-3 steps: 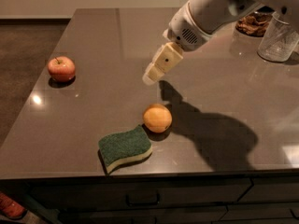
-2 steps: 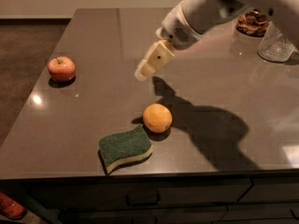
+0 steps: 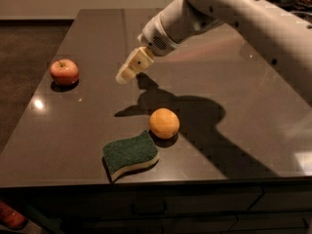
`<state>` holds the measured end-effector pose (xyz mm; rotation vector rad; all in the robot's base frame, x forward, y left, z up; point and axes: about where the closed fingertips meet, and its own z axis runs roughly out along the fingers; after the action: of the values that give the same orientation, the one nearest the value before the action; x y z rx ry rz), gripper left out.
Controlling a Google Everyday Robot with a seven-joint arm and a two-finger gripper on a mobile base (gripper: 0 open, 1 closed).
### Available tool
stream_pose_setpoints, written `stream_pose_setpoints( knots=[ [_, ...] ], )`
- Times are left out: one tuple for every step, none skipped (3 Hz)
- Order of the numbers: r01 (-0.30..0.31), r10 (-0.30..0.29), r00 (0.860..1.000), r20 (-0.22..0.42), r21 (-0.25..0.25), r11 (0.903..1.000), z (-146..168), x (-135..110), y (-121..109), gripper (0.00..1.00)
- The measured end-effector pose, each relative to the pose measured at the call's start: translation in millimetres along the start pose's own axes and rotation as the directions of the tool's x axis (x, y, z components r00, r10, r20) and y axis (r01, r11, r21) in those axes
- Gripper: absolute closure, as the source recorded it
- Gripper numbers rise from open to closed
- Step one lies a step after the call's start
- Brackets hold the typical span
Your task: Pick apple
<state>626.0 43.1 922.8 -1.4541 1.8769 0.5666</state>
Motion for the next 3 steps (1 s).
stream_pose_setpoints(
  knots=[
    [0.005, -0.005, 0.999, 0.038, -0.016, 0.9999, 34, -17, 4, 0.0],
    [-0.004, 0.007, 0.996, 0.091, -0.035, 0.9994, 80, -42, 13, 0.0],
    [0.002, 0.005, 0.993, 0.119, -0.053, 0.9986, 106, -62, 18, 0.0]
  ],
)
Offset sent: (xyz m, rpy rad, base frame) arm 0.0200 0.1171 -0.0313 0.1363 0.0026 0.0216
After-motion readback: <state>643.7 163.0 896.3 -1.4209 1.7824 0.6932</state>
